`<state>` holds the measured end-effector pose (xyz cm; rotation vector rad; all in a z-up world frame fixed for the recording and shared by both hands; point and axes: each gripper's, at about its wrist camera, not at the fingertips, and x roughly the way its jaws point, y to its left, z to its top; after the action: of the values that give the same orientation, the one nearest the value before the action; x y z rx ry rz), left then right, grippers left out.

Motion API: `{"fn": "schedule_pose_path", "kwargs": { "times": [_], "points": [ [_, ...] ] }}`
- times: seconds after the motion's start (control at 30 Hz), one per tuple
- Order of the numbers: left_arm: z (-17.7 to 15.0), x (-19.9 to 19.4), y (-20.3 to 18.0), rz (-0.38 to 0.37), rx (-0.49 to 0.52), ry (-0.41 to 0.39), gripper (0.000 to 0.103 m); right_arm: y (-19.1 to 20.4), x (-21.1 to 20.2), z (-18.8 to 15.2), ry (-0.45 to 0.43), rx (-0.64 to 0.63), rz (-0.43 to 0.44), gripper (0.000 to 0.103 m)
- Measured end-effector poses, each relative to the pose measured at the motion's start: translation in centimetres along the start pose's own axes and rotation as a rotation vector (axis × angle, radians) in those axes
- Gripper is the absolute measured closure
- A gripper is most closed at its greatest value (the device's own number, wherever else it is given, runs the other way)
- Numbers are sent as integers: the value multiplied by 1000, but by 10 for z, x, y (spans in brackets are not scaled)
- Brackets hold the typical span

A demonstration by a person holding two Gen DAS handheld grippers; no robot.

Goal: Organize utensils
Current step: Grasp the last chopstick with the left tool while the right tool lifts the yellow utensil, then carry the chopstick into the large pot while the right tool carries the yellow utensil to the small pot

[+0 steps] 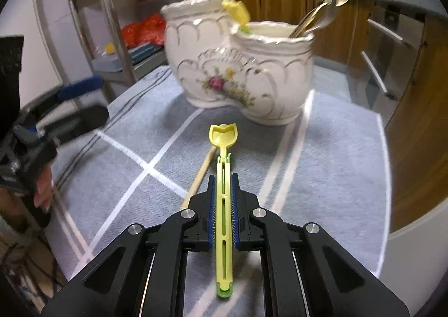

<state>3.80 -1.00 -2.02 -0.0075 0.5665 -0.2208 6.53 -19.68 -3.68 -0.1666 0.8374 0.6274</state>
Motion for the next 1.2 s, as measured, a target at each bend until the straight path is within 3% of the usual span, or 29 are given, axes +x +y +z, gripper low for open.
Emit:
{"fn": "schedule_pose_path", "kwargs": {
  "times": [0.17, 0.37, 0.53, 0.63, 0.73, 0.97, 1.2],
  "points": [
    [-4, 10, -24, -28, -8, 86, 6, -19, -23, 4, -90, 65, -30, 93],
    [-17, 26, -58, -19, 29, 175, 9, -24, -35, 3, -138, 96, -36, 93],
    [-28, 42, -85, 2, 84, 267, 41, -23, -38, 3, -147, 93, -31, 93],
    [-32, 49, -96, 17, 117, 303, 65, -23, -43, 1, -158, 92, -29, 93],
    [-32, 48, -100, 13, 127, 305, 88, -24, -46, 0, -165, 92, -23, 93],
    [-25, 49, -93, 8, 150, 335, 97, -22, -51, -3, -175, 85, -16, 93],
    [-26, 39, -73, -26, 145, 344, 97, -18, -52, -2, -193, 79, -11, 93]
  ]
}}
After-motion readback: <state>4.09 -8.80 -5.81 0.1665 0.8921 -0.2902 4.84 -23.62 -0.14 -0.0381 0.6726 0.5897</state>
